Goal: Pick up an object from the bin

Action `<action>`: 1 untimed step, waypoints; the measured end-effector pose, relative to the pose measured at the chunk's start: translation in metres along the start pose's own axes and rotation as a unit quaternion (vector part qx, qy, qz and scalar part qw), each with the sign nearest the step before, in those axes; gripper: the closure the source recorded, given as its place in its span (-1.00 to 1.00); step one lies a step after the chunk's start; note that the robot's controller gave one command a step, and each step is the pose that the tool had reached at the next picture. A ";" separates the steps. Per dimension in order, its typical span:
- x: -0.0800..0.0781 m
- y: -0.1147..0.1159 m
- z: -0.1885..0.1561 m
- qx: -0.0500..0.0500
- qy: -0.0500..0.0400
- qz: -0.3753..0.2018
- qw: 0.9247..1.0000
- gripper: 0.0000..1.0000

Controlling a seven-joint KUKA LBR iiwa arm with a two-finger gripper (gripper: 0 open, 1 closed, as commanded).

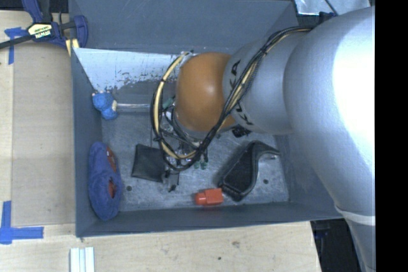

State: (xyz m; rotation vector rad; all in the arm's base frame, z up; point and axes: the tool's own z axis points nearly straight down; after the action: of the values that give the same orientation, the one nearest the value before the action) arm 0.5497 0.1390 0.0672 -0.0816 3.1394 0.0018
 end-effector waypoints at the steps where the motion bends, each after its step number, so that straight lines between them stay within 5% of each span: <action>1: -0.006 0.022 -0.003 0.000 -0.002 -0.038 0.999 -1.00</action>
Offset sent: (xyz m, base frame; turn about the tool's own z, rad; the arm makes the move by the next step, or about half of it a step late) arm 0.0033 0.0225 0.0028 -0.0766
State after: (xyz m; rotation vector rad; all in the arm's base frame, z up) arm 0.5541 0.1617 0.0703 -0.2016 3.1292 0.0027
